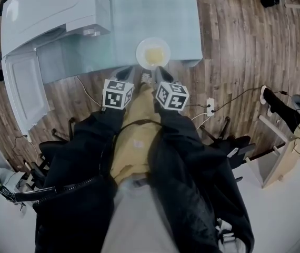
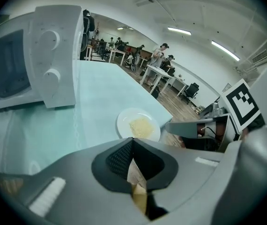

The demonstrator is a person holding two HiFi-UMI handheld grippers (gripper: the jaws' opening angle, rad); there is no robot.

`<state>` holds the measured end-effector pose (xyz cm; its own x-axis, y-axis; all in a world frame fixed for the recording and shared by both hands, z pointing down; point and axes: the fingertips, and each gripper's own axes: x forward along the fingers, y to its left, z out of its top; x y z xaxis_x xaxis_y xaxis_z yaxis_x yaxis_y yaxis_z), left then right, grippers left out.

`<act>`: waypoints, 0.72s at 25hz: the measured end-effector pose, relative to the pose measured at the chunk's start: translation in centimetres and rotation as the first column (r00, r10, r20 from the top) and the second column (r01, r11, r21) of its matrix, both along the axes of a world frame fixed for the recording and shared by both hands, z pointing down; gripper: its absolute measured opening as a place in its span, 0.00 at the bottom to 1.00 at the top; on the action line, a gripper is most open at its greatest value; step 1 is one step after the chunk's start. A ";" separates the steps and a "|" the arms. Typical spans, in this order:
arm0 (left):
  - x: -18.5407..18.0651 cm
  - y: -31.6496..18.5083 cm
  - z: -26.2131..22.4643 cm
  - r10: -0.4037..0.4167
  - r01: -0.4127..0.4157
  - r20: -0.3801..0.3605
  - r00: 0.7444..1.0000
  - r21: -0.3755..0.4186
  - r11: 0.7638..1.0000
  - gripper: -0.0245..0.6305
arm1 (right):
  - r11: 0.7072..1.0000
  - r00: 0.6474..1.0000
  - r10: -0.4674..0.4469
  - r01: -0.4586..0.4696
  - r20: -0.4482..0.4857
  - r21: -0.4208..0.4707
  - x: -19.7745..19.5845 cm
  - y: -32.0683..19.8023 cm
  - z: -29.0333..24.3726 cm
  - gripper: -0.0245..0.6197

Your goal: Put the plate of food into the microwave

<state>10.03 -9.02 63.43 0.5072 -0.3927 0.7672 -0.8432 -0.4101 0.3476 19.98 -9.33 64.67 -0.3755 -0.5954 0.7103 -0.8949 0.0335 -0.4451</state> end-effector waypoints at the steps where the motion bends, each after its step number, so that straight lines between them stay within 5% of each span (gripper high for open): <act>1: 0.0 0.1 0.2 0.001 -0.001 0.001 1.000 -0.004 1.000 0.03 | 1.000 1.000 0.009 -0.009 0.009 -0.005 0.0 0.1 0.4 0.05; 18: 1.4 1.9 2.3 0.053 -0.052 0.013 0.999 -0.057 0.997 0.03 | 0.981 0.978 0.168 -0.154 0.124 -0.116 2.6 1.5 4.9 0.15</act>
<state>11.46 -7.13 65.72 0.5144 -0.3219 0.7948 -0.8262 -0.4341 0.3590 22.55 -7.79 69.58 -0.3755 -0.5804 0.7226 -0.8176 -0.1597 -0.5531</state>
